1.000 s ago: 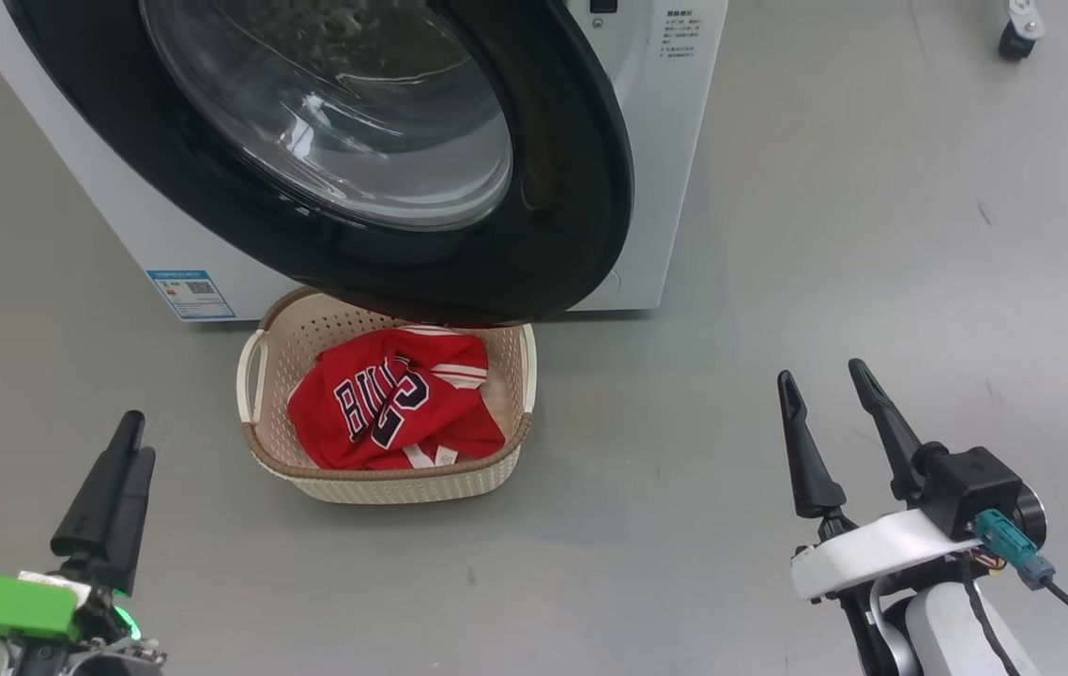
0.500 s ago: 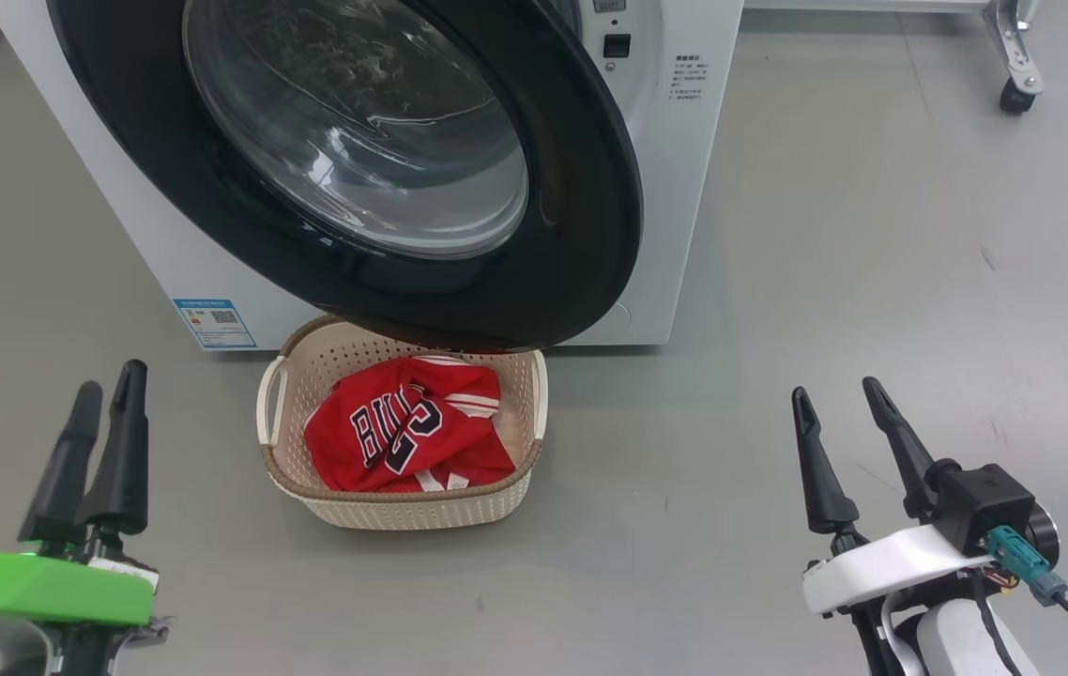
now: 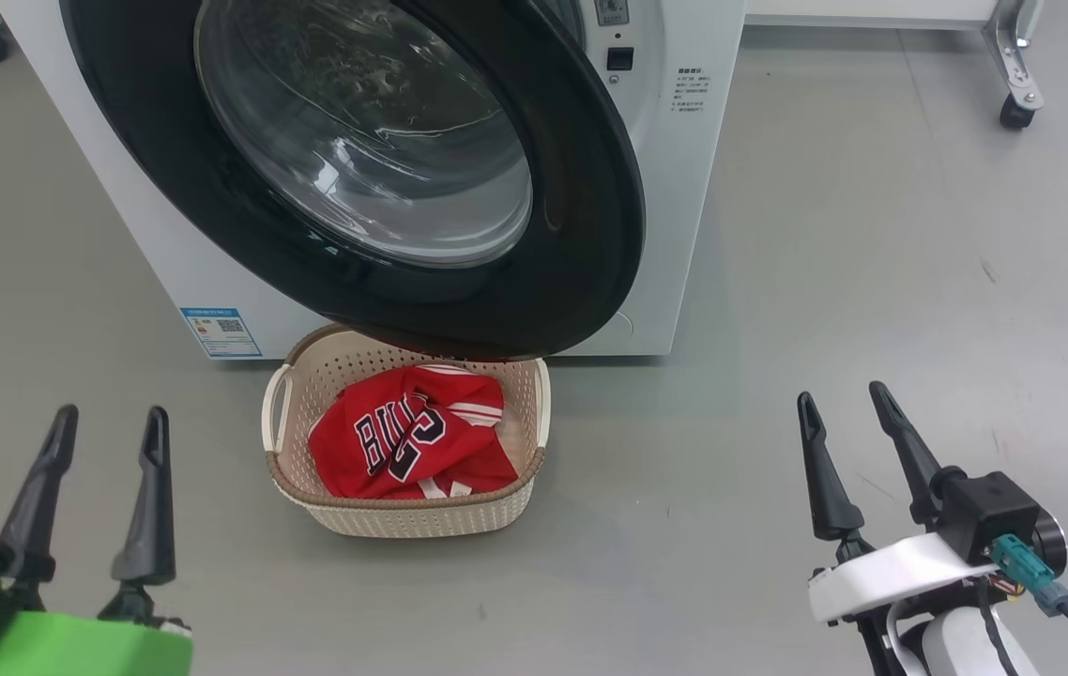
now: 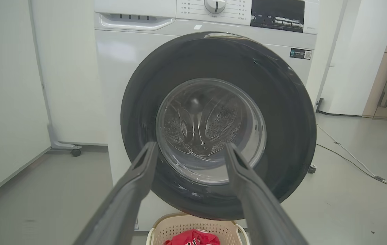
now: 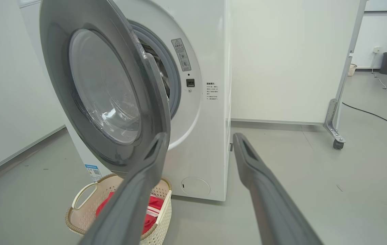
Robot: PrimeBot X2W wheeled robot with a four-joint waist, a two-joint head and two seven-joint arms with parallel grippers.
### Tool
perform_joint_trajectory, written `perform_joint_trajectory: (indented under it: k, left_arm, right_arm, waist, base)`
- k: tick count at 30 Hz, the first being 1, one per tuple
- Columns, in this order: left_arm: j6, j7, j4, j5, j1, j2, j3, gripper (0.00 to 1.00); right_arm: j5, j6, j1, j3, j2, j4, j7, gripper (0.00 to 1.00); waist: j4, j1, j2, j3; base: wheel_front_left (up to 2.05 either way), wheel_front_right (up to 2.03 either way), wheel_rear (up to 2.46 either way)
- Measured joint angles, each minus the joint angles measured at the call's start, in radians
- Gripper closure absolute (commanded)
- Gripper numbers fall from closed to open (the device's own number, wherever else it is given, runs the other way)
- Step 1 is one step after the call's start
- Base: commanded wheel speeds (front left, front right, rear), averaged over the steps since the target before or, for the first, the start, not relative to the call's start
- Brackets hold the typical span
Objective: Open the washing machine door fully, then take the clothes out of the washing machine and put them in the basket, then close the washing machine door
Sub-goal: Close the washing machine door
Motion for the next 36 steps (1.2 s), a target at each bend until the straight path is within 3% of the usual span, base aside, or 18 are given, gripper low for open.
perform_joint_trajectory:
  k: [7, 17, 36]
  left_arm:
    - [0.057, -0.017, 0.042, 0.106, 0.056, -0.003, -0.063, 0.0]
    - [0.113, -0.034, 0.115, 0.165, 0.108, -0.046, -0.124, 0.0]
    - [0.142, -0.062, 0.174, 0.183, 0.113, -0.072, -0.145, 0.0]
  right_arm:
    - [-0.007, 0.003, 0.042, -0.005, 0.0, 0.002, 0.0, 0.0]
    - [-0.017, -0.003, 0.093, -0.005, 0.0, 0.015, 0.0, 0.0]
    - [-0.017, -0.006, 0.115, -0.004, 0.001, 0.023, 0.0, 0.0]
  waist:
    - [-0.002, 0.0, 0.0, -0.008]
    - [-0.008, 0.0, 0.0, -0.022]
    - [-0.023, 0.0, 0.0, -0.029]
  base:
    - [0.0, 0.0, 0.0]
    - [0.0, 0.0, 0.0]
    - [0.0, 0.0, 0.0]
